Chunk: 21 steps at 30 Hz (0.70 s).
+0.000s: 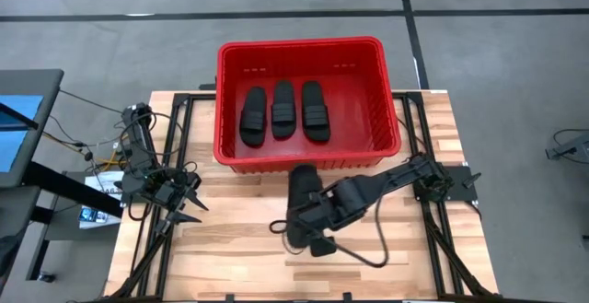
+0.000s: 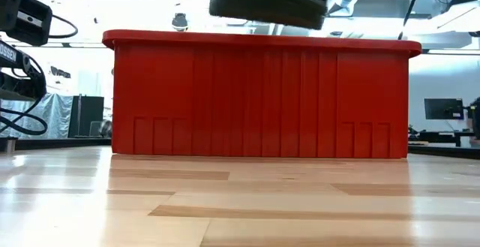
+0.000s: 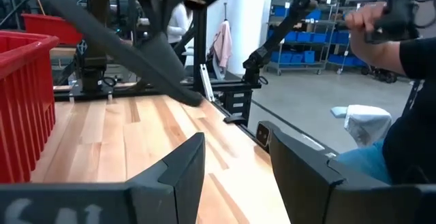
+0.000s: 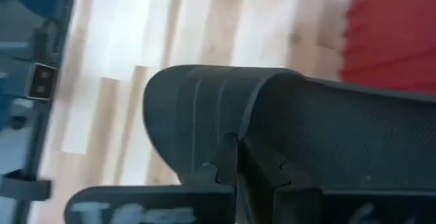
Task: Pick and place slides into bin
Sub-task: Put the slide into the bin
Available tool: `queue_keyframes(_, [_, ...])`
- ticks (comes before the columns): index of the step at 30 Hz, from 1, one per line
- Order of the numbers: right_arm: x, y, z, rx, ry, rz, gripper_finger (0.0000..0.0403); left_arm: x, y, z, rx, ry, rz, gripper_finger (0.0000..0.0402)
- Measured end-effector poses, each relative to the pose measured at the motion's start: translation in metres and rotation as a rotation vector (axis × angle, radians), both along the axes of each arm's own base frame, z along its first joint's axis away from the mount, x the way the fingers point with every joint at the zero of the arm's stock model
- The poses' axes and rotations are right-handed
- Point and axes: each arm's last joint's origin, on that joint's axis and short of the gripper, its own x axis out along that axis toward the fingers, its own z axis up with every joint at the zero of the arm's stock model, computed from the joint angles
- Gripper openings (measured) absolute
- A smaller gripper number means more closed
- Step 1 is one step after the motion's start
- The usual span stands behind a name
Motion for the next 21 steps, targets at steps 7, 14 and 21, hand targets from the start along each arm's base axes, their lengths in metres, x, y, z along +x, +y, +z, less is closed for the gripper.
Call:
queue_keyframes(7, [-0.033,-0.013,0.035,-0.102,-0.048,-0.053,0.0000,0.000,0.000,0.000,0.000,0.000,0.000,0.0156])
queue_keyframes(14, [-0.057,-0.033,0.067,-0.167,-0.128,-0.028,0.0000,0.000,0.000,0.000,0.004,-0.002,0.001,0.0156])
queue_keyframes(21, [-0.084,-0.068,0.104,-0.244,-0.243,-0.052,0.0000,0.000,0.000,0.000,0.001,-0.001,0.001,0.0156])
